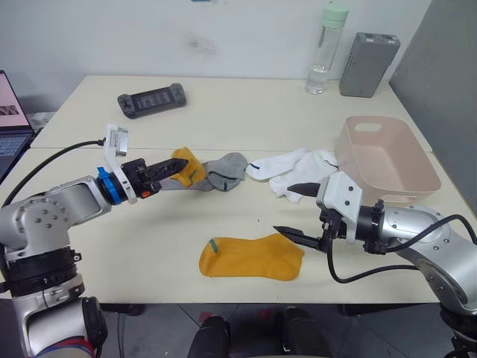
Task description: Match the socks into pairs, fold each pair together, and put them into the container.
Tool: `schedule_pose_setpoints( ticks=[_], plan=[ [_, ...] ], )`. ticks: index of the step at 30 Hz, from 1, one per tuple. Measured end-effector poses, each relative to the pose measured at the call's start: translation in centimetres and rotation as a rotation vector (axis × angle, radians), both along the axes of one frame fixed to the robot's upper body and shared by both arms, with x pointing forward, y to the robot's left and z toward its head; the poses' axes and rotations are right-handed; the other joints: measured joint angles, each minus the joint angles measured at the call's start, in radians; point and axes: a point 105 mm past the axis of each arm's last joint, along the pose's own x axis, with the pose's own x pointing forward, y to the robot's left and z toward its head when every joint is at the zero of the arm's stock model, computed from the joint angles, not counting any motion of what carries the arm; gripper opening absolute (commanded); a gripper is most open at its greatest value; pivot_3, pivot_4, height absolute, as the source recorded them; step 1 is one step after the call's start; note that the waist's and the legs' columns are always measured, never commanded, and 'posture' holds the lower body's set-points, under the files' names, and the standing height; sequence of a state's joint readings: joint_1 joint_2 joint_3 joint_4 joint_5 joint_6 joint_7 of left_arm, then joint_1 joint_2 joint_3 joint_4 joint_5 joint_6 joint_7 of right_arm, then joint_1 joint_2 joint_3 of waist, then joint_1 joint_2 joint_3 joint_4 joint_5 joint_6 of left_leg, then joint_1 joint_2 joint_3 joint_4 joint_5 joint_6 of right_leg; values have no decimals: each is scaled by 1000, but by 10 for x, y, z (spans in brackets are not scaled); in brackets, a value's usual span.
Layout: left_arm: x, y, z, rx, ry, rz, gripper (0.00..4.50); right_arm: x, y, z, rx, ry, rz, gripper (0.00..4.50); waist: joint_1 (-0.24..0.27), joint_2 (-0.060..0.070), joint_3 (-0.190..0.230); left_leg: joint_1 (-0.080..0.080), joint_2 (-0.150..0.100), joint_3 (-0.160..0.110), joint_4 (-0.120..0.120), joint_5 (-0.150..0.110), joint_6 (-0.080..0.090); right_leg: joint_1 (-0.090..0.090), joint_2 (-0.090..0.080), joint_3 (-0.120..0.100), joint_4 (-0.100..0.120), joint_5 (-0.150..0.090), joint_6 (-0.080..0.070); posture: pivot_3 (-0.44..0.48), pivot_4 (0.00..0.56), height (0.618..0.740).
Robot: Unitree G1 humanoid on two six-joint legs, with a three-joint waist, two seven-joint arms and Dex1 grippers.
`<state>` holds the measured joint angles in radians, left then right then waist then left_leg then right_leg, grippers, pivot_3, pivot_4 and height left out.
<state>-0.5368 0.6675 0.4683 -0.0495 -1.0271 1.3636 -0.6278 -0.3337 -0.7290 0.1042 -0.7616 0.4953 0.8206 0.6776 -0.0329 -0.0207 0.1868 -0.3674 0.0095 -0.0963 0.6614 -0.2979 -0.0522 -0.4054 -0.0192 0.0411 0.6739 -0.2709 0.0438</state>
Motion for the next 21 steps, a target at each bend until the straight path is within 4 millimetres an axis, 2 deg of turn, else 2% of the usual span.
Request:
schedule_pose_setpoints(
  ticks=[2,5,8,13,17,21],
  plan=[
    [-6,-12,4,-24,16,-72,7,0,0,0,0,0,-1,4500,2,0,0,0,0,0,0,0,0,0,0,0,0,0,0,0,150,740],
    [-13,-43,20,-94,-12,-214,7,0,-1,1,4,3,-2,4500,9,-1,0,0,-1,-1,1,1,-3,1,-1,0,0,0,-1,0,150,740],
    [-20,-64,24,-118,-6,-308,7,0,-2,0,3,12,-3,4500,3,-1,0,0,-1,0,0,2,-4,0,-1,0,0,1,-1,0,150,740],
    [-29,-109,31,-187,6,-498,7,1,-18,-1,-20,23,-61,4500,4,-1,0,0,-1,0,0,3,-5,0,-1,0,0,1,-1,0,150,740],
    [-27,-118,38,-197,0,-542,7,-3,-29,-10,-72,59,-95,4500,-2,-1,0,0,-1,1,0,3,-5,0,0,1,0,1,-1,0,150,740],
    [-19,-109,35,-191,17,-513,7,-3,-38,-13,-104,65,-128,4500,-5,-1,0,1,-1,1,0,3,-5,0,1,2,1,0,-1,0,150,740]
  ],
)
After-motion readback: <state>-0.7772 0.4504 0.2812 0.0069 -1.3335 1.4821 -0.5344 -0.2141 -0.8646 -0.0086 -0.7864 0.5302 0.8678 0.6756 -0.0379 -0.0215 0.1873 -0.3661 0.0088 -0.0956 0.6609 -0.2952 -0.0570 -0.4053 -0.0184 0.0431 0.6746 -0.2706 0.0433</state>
